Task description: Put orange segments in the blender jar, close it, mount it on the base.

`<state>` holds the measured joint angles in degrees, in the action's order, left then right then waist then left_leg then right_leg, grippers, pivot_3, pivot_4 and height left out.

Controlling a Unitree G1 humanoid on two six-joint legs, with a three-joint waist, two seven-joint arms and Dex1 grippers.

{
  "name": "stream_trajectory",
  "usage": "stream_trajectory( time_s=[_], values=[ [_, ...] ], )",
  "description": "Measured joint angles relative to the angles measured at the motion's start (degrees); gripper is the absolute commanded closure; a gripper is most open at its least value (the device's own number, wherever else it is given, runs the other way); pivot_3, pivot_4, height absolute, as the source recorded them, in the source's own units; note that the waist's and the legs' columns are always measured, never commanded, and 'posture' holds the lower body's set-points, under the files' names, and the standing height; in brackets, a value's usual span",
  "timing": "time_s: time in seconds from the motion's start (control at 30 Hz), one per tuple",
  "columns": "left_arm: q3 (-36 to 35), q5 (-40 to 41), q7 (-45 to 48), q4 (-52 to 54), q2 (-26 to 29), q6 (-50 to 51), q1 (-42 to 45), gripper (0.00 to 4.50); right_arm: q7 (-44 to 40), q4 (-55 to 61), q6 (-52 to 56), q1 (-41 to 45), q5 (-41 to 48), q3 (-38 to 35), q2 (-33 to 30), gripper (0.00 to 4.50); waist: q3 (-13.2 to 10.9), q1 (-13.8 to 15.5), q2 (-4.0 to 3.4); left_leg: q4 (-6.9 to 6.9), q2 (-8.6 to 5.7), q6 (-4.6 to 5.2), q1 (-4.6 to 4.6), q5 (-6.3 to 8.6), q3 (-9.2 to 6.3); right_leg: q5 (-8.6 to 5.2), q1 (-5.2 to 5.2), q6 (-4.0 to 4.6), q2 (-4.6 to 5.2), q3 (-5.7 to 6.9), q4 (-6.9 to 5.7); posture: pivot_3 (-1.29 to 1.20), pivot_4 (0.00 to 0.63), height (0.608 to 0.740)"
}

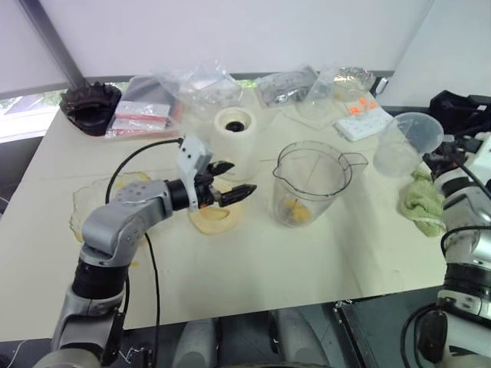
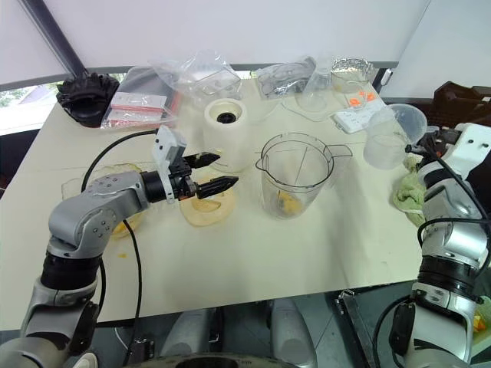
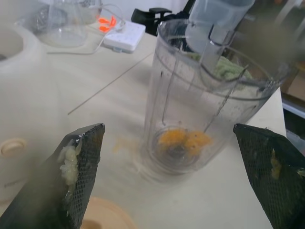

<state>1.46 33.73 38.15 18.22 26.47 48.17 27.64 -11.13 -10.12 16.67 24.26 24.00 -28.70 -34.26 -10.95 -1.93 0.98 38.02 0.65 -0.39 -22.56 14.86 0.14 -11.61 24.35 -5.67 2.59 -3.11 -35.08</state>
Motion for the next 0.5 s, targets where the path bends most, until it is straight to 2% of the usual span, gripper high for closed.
stream_trajectory(
  time_s=[0.37, 0.5],
  values=[
    [1.4, -0.8, 0.4, -1.3, -0.5, -0.5, 0.3, 0.0, -3.7, 17.3, 6.9, -1.1, -0.5, 1.4, -6.9, 4.44, 0.0, -0.3, -0.05, -0.02, 0.0, 0.0, -0.04, 0.0, 0.01, -0.02, 0.07, -0.01, 0.0, 0.0, 0.0, 0.0, 0.15, 0.74],
    [1.9, -1.1, 0.8, -1.7, -0.4, -1.4, 0.3, 0.0, -6.5, 23.9, 9.3, -4.1, -0.6, 2.3, -9.0, 4.44, 0.0, -0.3, -0.04, -0.02, 0.01, 0.0, -0.05, 0.0, 0.01, -0.02, 0.08, 0.0, 0.01, 0.0, 0.02, 0.0, 0.15, 0.74]
  ],
)
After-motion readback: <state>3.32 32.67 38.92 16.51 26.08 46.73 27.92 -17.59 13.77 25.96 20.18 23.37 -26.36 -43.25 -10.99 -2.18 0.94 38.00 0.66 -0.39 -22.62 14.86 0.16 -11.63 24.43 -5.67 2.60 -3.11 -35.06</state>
